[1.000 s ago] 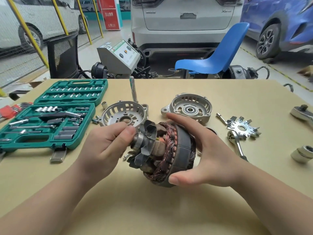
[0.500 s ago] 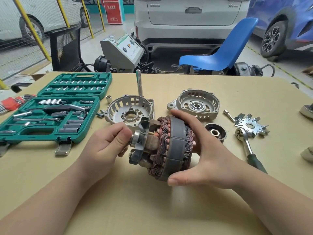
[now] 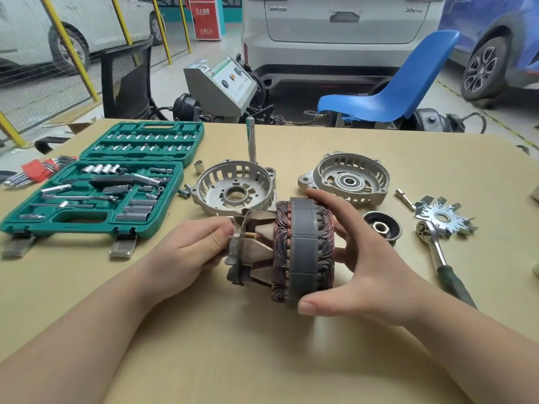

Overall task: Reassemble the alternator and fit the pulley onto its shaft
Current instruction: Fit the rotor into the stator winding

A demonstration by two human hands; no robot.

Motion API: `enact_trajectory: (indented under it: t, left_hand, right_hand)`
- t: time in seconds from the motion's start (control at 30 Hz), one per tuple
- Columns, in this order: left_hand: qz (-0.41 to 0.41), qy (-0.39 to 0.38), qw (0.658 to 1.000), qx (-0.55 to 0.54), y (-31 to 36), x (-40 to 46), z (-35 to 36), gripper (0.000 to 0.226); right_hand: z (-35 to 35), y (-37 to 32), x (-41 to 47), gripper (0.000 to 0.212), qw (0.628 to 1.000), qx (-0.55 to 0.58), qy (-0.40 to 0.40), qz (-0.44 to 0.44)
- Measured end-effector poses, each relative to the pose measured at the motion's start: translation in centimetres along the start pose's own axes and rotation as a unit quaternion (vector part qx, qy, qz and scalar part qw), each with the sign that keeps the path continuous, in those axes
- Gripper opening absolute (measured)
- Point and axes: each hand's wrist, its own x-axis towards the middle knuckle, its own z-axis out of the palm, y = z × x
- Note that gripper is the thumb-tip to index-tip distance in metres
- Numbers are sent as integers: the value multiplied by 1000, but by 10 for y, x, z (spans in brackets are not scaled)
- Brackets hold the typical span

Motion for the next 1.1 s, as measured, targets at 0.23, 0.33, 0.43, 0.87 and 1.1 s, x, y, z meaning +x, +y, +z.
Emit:
enact_trajectory:
  t: [0.23, 0.33, 0.43, 0.87, 1.1]
  left_hand:
    - [4, -59, 997, -43, 5, -6, -10, 41]
    - [-3, -76, 996, -48, 3, -4, -13, 37]
    - [15, -66, 997, 41, 0, -1, -10, 68]
    - [38, -29, 996, 75, 3, -1, 3, 61]
    - [-72, -8, 979, -188, 5, 1, 7, 18]
  right_hand:
    - [0, 2, -3, 125, 1000, 6, -9, -2]
    - [-1, 3, 0, 123, 1000, 20, -1, 7]
    - [-3, 4, 2, 122, 999, 35, 1, 15]
    - [-7, 6, 1, 121, 1000, 17, 4, 0]
    - [-8, 5, 4, 120, 999, 27, 12, 11]
